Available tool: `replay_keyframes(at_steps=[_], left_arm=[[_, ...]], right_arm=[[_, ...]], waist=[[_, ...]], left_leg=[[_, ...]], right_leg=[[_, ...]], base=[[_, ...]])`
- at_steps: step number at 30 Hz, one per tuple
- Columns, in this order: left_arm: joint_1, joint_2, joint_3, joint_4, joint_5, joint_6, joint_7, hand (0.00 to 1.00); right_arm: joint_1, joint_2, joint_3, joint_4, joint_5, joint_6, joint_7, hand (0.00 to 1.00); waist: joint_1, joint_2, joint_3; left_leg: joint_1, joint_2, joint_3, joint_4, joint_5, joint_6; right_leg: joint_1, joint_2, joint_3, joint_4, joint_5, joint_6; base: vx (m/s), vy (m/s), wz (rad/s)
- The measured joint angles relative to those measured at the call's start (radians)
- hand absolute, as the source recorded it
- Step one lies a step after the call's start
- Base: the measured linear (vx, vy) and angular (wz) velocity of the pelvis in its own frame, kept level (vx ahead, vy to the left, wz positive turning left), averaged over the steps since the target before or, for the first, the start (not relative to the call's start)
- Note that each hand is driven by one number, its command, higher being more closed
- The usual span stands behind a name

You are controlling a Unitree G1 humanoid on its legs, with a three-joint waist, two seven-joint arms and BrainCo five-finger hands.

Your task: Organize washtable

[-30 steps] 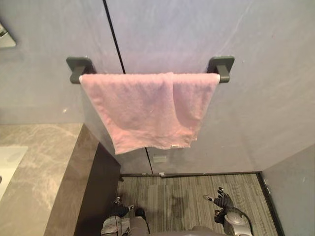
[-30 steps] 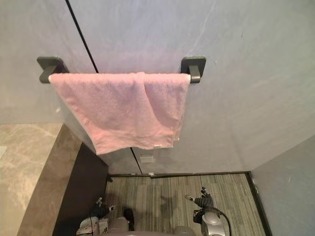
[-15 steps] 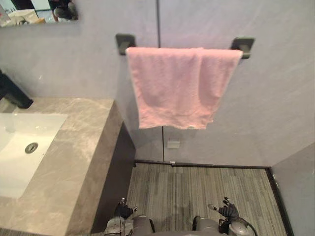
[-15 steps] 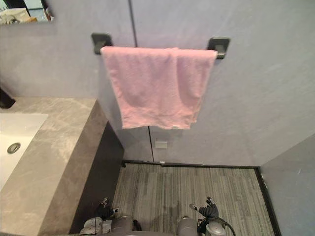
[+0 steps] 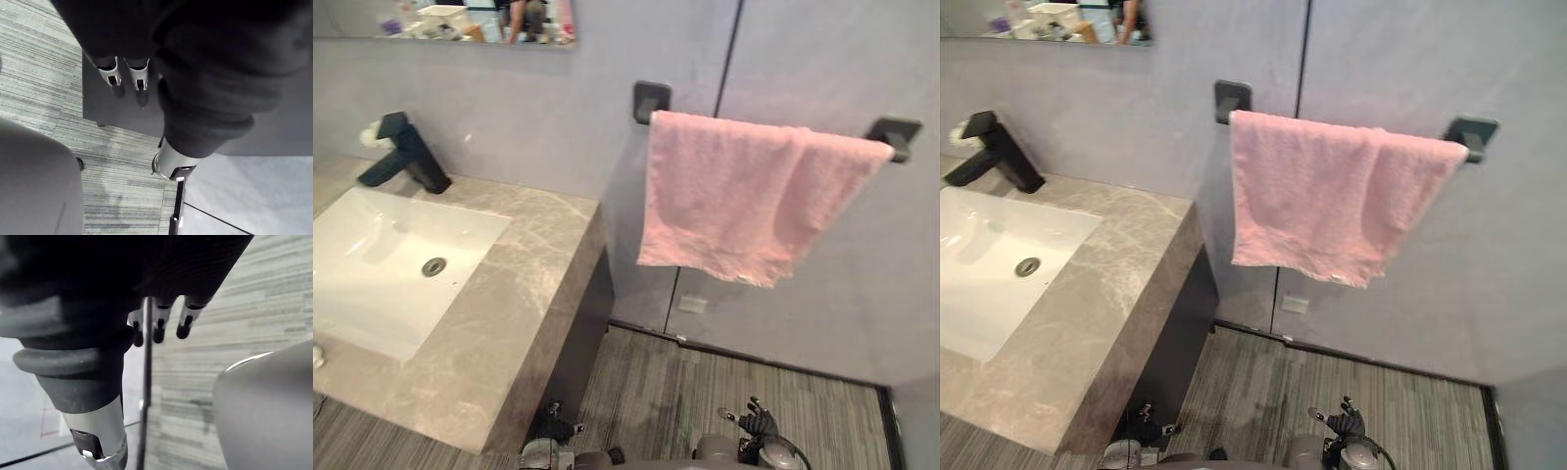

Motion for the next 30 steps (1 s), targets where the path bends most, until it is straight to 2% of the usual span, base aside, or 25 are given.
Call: replay_keyframes(at_steps=[2, 3, 4, 6, 9, 11, 12, 13, 14, 15, 16, 17, 18, 19, 20, 21, 23, 25, 27, 30], left_arm=[[0.004, -0.009, 0.022, 0.0, 0.008, 0.0, 0.0, 0.0], [0.004, -0.006, 0.032, 0.001, 0.008, 0.002, 0.001, 0.0], [0.004, -0.002, 0.039, 0.001, 0.007, 0.002, 0.0, 0.0], [0.004, -0.003, 0.04, 0.0, 0.007, 0.002, 0.0, 0.0], [-0.002, -0.01, 0.069, -0.013, 0.006, 0.009, 0.002, 0.0], [-0.002, -0.017, 0.064, -0.061, 0.005, 0.008, 0.002, 0.0], [-0.008, -0.017, 0.062, -0.083, 0.005, 0.008, 0.003, 0.0], [-0.017, -0.02, 0.06, -0.082, 0.005, 0.012, 0.005, 0.0], [-0.009, -0.027, 0.057, -0.082, 0.005, 0.016, 0.006, 0.0], [-0.011, -0.03, 0.047, -0.083, 0.006, 0.018, 0.006, 0.0], [-0.013, -0.034, 0.016, -0.085, 0.007, 0.017, 0.006, 0.0], [-0.018, -0.018, 0.012, -0.091, 0.007, 0.016, 0.006, 0.0], [-0.032, -0.004, 0.0, -0.074, 0.008, 0.018, 0.004, 0.0], [-0.042, -0.01, -0.008, -0.049, 0.008, 0.02, 0.005, 0.0], [-0.054, -0.02, -0.026, -0.025, 0.013, 0.024, 0.001, 0.0], [-0.057, -0.016, -0.032, -0.014, 0.019, 0.025, 0.0, 0.0], [-0.049, -0.001, -0.051, -0.007, 0.031, 0.026, 0.001, 0.0], [-0.04, 0.007, -0.055, -0.006, 0.044, 0.029, 0.004, 0.0], [-0.029, 0.006, -0.062, -0.006, 0.049, 0.03, 0.003, 0.0], [-0.026, 0.005, -0.064, -0.007, 0.054, 0.032, 0.003, 0.0]], right_arm=[[-0.001, 0.011, 0.005, 0.0, -0.003, 0.0, 0.002, 0.0], [-0.009, 0.016, 0.006, 0.002, -0.006, 0.001, 0.003, 0.0], [-0.017, 0.017, 0.006, 0.011, -0.01, 0.001, 0.003, 0.0], [-0.02, 0.016, 0.005, 0.016, -0.011, 0.002, 0.003, 0.0], [-0.026, 0.021, 0.003, 0.029, -0.01, 0.006, 0.0, 0.0], [-0.028, 0.025, -0.008, 0.027, -0.01, 0.006, -0.005, 0.0], [-0.028, 0.029, -0.008, 0.022, -0.011, 0.006, -0.006, 0.0], [-0.032, 0.029, -0.008, -0.006, -0.012, 0.007, -0.008, 0.0], [-0.033, 0.027, -0.009, -0.037, -0.012, 0.009, -0.009, 0.0], [-0.033, 0.022, -0.01, -0.053, -0.012, 0.009, -0.01, 0.0], [-0.04, 0.017, -0.015, -0.059, -0.012, 0.009, -0.01, 0.0], [-0.036, 0.027, -0.015, -0.048, -0.012, 0.007, -0.01, 0.0], [-0.045, 0.027, -0.017, -0.043, -0.012, 0.004, -0.011, 0.0], [-0.057, 0.015, -0.025, -0.034, -0.012, 0.008, -0.013, 0.0], [-0.07, 0.001, -0.04, -0.031, -0.011, 0.012, -0.02, 0.0], [-0.074, 0.0, -0.049, -0.029, -0.01, 0.017, -0.026, 0.0], [-0.072, 0.012, -0.035, -0.026, -0.009, 0.019, -0.024, 0.0], [-0.077, 0.012, -0.023, -0.004, -0.009, 0.021, -0.024, 0.0], [-0.088, 0.011, -0.005, 0.025, -0.009, 0.026, -0.023, 0.0], [-0.077, 0.012, 0.005, 0.039, -0.008, 0.028, -0.023, 0.0]], waist=[[0.012, 0.0, -0.009], [0.02, -0.016, -0.021], [0.021, -0.016, -0.026], [0.02, -0.017, -0.026], [0.021, -0.025, -0.021], [0.018, -0.041, -0.011], [0.015, -0.047, -0.001], [0.018, -0.036, 0.011], [0.016, -0.021, 0.018], [0.013, 0.004, 0.023], [-0.009, 0.012, 0.027], [-0.024, -0.038, 0.007], [-0.016, -0.042, 0.013], [-0.016, -0.023, 0.02], [-0.021, 0.011, 0.033], [-0.026, 0.007, 0.037], [-0.027, 0.003, 0.034], [-0.03, 0.003, 0.034], [-0.03, 0.002, 0.033], [-0.041, -0.001, 0.032]], left_leg=[[-0.004, 0.004, -0.009, -0.001, 0.003, -0.004], [-0.017, 0.006, -0.015, -0.003, 0.007, -0.012], [-0.035, 0.007, -0.021, -0.01, 0.027, -0.036], [-0.046, 0.007, -0.032, -0.025, 0.049, -0.04], [-0.107, 0.0, -0.072, -0.034, 0.123, -0.041], [-0.16, -0.01, -0.048, -0.057, 0.234, -0.013], [-0.178, 0.013, 0.103, -0.035, 0.22, 0.019], [-0.197, 0.082, 0.339, 0.103, 0.122, 0.066], [-0.21, 0.139, 0.448, 0.2, 0.072, 0.089], [-0.225, 0.146, 0.483, 0.23, 0.075, 0.102], [-0.241, 0.132, 0.473, 0.192, 0.121, 0.126], [-0.233, 0.084, 0.456, 0.163, 0.097, 0.087], [-0.228, 0.132, 0.521, 0.329, -0.056, 0.067], [-0.202, 0.161, 0.521, 0.36, -0.096, 0.034], [-0.147, 0.16, 0.493, 0.28, -0.136, -0.02], [-0.133, 0.11, 0.487, 0.2, -0.102, 0.025], [-0.109, 0.061, 0.487, 0.121, -0.057, 0.041], [-0.106, 0.04, 0.497, 0.096, -0.044, 0.061], [-0.098, 0.004, 0.5, 0.031, -0.001, 0.079], [-0.087, -0.027, 0.465, -0.046, 0.038, 0.092]], right_leg=[[0.036, 0.014, 0.011, -0.061, -0.031, -0.005], [0.066, 0.022, 0.01, -0.12, -0.043, 0.0], [0.08, 0.028, -0.004, -0.171, -0.041, -0.001], [0.098, 0.03, -0.034, -0.217, -0.041, -0.001], [0.112, 0.029, -0.128, -0.249, -0.041, -0.001], [0.117, 0.015, -0.226, -0.243, -0.027, -0.022], [0.125, 0.008, -0.288, -0.248, -0.016, -0.04], [0.146, 0.017, -0.348, -0.236, -0.026, -0.056], [0.147, 0.029, -0.388, -0.198, -0.03, -0.064], [0.14, 0.039, -0.405, -0.144, -0.034, -0.068], [0.087, 0.034, -0.385, -0.075, -0.079, -0.081], [0.094, 0.009, -0.362, -0.226, -0.054, -0.108], [0.136, 0.006, -0.411, -0.292, -0.095, -0.04], [0.139, 0.014, -0.43, -0.288, -0.092, -0.036], [0.135, 0.009, -0.455, -0.262, -0.086, -0.028], [0.121, -0.013, -0.453, -0.252, -0.076, -0.015], [0.101, -0.04, -0.44, -0.247, -0.055, -0.007], [0.086, -0.054, -0.397, -0.248, -0.048, 0.002], [0.058, -0.068, -0.366, -0.243, -0.036, 0.022], [0.021, -0.064, -0.313, -0.201, -0.042, 0.009]], base=[[0.06, -0.116, 0.18], [0.02, -0.136, 0.22], [-0.01, -0.108, 0.26], [-0.03, -0.09, 0.39], [-0.08, -0.139, 0.98], [-0.12, -0.09, 1.83], [-0.08, -0.033, 2.04], [-0.05, 0.008, 1.84], [-0.03, 0.006, 1.44], [-0.1, 0.04, 1.7], [-0.08, 0.014, 1.93], [-0.06, 0.004, 2.15], [0.01, -0.007, 1.44], [-0.01, 0.103, 1.13], [-0.09, 0.209, 0.79], [-0.12, 0.238, 0.64], [-0.16, 0.212, 0.15], [-0.16, 0.175, -0.11], [-0.18, 0.12, -0.13], [-0.17, 0.037, 0.21]])
